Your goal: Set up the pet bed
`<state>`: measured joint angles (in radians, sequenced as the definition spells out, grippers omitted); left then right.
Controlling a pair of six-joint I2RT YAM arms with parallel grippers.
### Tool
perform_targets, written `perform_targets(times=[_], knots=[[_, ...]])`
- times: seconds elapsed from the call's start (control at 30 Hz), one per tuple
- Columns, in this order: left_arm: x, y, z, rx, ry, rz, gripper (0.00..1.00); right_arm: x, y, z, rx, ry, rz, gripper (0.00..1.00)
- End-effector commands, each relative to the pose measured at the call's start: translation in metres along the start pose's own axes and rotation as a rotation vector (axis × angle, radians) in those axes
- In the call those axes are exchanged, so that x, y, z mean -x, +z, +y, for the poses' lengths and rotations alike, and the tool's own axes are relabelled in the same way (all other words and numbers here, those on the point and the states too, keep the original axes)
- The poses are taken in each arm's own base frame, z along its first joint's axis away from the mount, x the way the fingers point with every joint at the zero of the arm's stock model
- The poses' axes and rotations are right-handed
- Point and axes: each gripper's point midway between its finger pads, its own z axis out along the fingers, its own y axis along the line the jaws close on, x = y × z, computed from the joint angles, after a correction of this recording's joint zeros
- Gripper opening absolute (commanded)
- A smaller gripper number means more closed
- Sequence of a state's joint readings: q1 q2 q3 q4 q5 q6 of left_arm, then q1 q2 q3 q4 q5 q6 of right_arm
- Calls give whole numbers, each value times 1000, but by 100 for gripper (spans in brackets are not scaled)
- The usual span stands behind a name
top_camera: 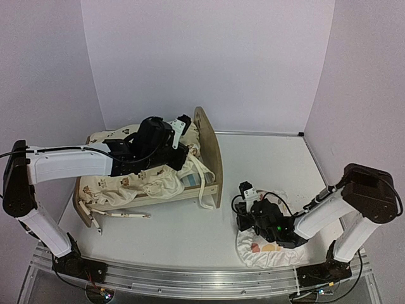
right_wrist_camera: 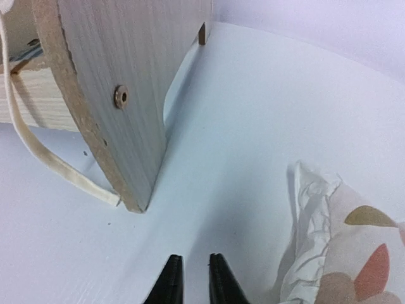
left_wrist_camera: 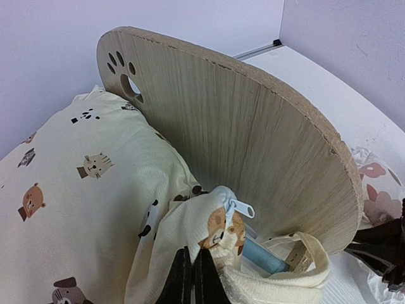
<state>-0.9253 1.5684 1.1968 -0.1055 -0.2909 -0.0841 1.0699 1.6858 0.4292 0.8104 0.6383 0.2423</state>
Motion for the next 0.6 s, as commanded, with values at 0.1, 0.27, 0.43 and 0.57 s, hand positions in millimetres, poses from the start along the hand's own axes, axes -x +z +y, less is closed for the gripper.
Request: perform_targets(times=[0.1, 0.27, 0.43, 0.57], knots=[[29, -13, 16, 52, -49, -54, 0, 8, -7, 64, 305, 10, 112, 28], [54, -23, 19, 46, -74, -83, 0, 27, 0, 80, 340, 43, 75, 35], [59, -25, 14, 15, -67, -72, 0, 37, 8, 88, 343, 47, 50, 42], [69, -29, 13, 10, -70, -91, 0, 43, 10, 90, 344, 50, 35, 43]])
